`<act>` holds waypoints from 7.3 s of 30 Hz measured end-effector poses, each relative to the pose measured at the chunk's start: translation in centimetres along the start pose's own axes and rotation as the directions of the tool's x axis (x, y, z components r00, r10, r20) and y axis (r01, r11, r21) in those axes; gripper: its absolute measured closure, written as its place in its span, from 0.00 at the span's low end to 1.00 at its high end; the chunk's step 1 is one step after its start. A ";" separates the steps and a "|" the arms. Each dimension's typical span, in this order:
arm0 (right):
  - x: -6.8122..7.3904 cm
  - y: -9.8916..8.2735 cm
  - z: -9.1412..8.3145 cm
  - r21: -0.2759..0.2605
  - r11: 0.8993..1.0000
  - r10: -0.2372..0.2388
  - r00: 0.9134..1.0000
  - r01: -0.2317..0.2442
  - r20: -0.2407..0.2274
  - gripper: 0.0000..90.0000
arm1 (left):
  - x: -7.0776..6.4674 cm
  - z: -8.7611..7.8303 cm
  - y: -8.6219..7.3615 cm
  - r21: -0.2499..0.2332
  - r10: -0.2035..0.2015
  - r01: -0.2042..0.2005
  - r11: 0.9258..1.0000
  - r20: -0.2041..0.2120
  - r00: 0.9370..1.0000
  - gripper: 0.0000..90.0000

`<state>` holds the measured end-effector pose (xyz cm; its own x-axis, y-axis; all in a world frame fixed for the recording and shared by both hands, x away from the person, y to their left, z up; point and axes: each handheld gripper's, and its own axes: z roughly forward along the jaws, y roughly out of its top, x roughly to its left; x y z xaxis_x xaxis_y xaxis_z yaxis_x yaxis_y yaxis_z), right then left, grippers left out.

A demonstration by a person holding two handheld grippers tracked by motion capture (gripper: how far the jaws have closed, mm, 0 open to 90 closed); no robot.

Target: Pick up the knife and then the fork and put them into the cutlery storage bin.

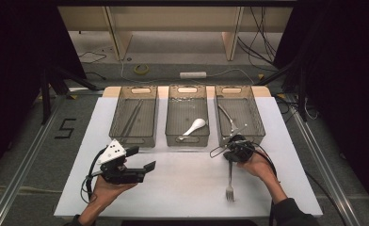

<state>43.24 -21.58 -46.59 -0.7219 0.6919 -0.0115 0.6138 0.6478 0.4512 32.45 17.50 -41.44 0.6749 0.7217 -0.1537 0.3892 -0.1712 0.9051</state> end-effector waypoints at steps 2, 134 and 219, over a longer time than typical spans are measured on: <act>-0.1 -0.2 -0.1 0.009 1.000 0.004 1.000 -0.004 0.006 1.00 | 0.0 0.0 0.0 -0.001 0.000 0.000 1.000 -0.002 1.000 0.17; 3.9 -5.4 -8.0 0.070 0.987 -0.139 0.986 0.146 -0.097 0.94 | -0.1 0.0 0.0 -0.009 -0.004 0.004 1.000 -0.001 1.000 0.17; -10.3 7.7 -5.8 -0.239 0.913 0.344 0.939 -0.331 0.010 0.93 | 0.1 -0.3 0.0 -0.043 -0.008 0.008 0.999 -0.007 1.000 0.17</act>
<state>53.56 -25.56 -37.78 -0.4638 0.8755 0.1354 0.7228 0.2856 0.6292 32.31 17.75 -41.28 0.6673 0.7278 -0.1581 0.3669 -0.1365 0.9202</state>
